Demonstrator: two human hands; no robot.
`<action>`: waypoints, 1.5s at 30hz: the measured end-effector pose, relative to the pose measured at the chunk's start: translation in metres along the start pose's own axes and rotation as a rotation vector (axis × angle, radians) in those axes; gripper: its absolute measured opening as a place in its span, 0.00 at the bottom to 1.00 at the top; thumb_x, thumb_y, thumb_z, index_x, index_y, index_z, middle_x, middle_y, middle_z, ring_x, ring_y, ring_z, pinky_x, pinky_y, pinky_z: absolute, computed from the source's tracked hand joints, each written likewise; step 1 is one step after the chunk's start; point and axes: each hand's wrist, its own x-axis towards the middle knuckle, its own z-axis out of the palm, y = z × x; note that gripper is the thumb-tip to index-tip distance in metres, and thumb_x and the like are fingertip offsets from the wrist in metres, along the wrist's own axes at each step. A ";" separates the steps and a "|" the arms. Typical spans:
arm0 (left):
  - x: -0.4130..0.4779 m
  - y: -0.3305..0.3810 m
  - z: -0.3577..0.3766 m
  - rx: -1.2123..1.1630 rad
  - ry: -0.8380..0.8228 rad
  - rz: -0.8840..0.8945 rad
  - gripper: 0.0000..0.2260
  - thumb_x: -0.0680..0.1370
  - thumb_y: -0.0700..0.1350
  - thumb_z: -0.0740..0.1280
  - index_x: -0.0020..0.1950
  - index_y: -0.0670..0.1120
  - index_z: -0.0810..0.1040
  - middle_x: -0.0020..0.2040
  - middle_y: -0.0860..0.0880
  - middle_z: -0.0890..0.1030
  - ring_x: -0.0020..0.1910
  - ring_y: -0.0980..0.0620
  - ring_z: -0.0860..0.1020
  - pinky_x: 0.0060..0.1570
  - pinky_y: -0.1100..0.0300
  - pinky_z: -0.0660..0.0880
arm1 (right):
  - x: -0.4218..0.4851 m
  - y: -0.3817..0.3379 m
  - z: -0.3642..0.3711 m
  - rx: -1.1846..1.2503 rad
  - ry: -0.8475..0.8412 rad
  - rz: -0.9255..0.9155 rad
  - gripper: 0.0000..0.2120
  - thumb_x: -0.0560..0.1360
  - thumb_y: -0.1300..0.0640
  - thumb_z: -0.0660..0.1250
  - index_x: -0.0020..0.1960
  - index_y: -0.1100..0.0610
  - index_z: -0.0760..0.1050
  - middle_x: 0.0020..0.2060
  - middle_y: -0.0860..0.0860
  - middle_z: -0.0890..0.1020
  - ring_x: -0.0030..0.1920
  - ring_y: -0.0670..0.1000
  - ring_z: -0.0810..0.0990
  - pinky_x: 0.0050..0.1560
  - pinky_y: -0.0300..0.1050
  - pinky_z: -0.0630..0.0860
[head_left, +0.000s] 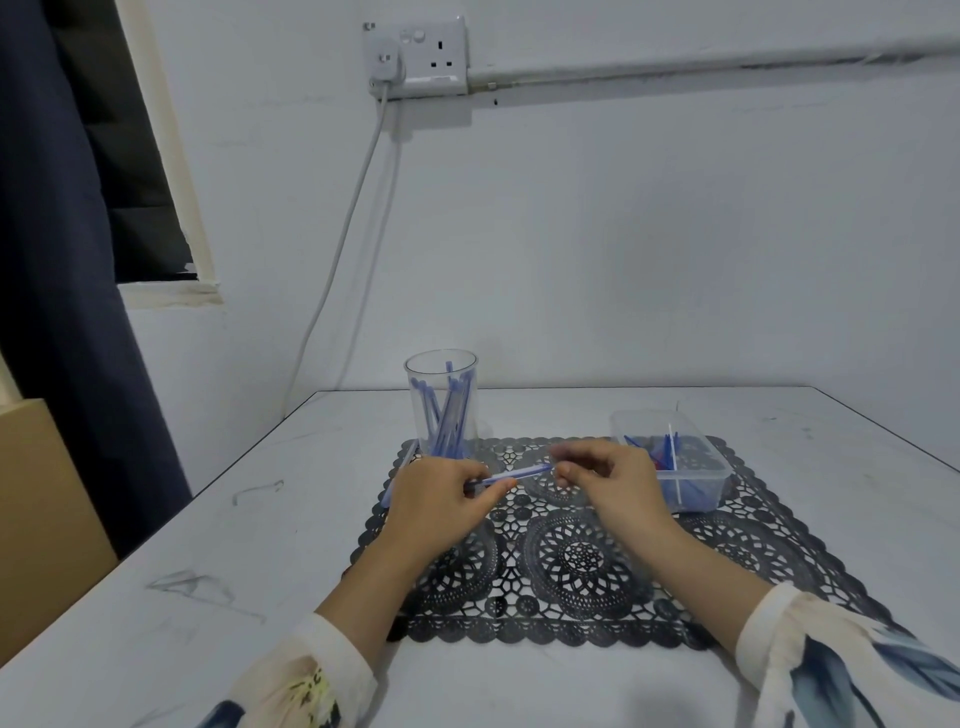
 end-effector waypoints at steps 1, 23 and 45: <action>0.000 0.001 0.000 -0.004 0.000 -0.001 0.17 0.74 0.64 0.61 0.48 0.55 0.83 0.31 0.56 0.79 0.29 0.61 0.73 0.30 0.71 0.61 | 0.000 0.000 0.001 -0.003 -0.007 -0.007 0.14 0.72 0.70 0.67 0.43 0.50 0.80 0.41 0.49 0.84 0.40 0.46 0.82 0.44 0.34 0.77; -0.005 0.015 0.000 -0.007 0.011 -0.017 0.16 0.75 0.62 0.62 0.42 0.52 0.82 0.28 0.54 0.75 0.28 0.58 0.71 0.29 0.67 0.64 | 0.003 0.006 0.000 0.095 -0.025 -0.009 0.08 0.73 0.69 0.66 0.48 0.60 0.81 0.38 0.56 0.83 0.35 0.48 0.80 0.42 0.36 0.78; -0.005 0.014 -0.003 -0.049 0.060 0.094 0.16 0.74 0.62 0.63 0.42 0.52 0.83 0.26 0.54 0.74 0.25 0.58 0.69 0.28 0.68 0.63 | 0.002 0.011 -0.003 -0.192 -0.127 -0.091 0.19 0.79 0.51 0.59 0.36 0.62 0.76 0.29 0.54 0.80 0.30 0.49 0.77 0.35 0.44 0.76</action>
